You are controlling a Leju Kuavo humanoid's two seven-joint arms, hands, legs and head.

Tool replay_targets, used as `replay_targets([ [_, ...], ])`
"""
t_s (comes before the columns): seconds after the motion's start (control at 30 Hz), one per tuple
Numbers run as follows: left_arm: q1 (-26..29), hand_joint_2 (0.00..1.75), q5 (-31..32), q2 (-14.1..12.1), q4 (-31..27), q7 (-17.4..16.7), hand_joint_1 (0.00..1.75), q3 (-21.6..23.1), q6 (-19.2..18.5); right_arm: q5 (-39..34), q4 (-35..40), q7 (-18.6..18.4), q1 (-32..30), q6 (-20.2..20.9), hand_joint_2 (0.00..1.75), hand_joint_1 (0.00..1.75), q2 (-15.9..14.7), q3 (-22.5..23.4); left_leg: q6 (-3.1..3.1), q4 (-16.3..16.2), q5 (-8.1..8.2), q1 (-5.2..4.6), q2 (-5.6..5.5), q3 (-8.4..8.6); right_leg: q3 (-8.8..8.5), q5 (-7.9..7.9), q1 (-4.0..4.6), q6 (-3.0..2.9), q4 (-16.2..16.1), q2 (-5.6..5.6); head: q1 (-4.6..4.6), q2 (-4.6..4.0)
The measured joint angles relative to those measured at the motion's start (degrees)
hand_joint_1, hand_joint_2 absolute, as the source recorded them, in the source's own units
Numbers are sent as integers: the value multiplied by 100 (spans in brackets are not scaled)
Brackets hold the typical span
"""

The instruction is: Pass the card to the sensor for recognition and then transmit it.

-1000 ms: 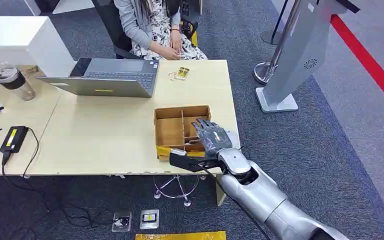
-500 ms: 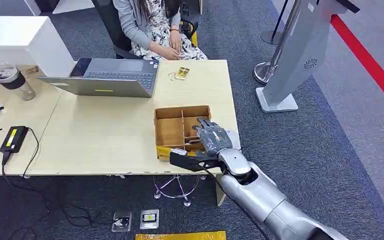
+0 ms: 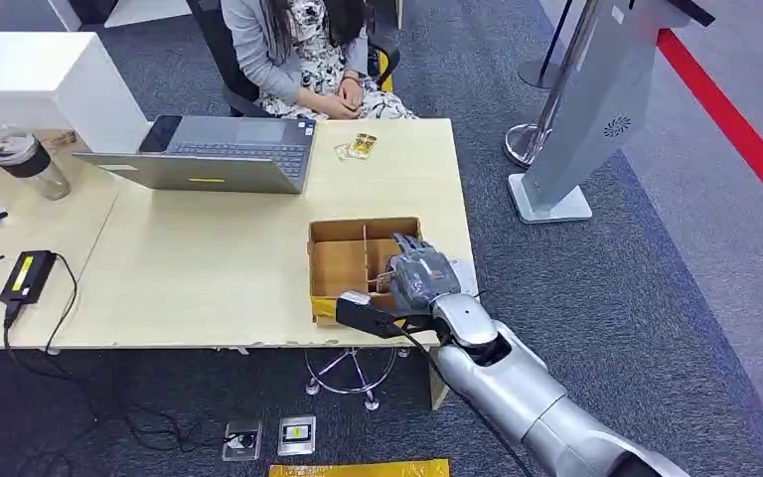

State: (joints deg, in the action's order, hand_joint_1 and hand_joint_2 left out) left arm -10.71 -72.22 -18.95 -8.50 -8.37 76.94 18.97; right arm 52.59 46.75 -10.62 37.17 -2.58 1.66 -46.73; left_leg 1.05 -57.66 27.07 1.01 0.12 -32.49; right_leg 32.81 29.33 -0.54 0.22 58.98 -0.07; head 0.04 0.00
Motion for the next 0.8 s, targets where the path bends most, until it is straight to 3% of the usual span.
replay_targets([
  [0.43, 0, 0, -17, 22, 0, -46, 0, 59, 15, -20, 13, 74, -16, -20, 175, 175, 33, 22, 0, 0, 0, 0, 0, 0, 0, 0, 0, 0, 0, 0, 2, 0],
  [0.8, -1, 0, 46, 66, 0, 35, 0, 142, 9, 7, 998, 271, 510, -136, 175, 175, 57, 249, 0, 0, 0, 0, 1, 1, 0, 0, 0, 0, 1, 3, 2, 0],
])
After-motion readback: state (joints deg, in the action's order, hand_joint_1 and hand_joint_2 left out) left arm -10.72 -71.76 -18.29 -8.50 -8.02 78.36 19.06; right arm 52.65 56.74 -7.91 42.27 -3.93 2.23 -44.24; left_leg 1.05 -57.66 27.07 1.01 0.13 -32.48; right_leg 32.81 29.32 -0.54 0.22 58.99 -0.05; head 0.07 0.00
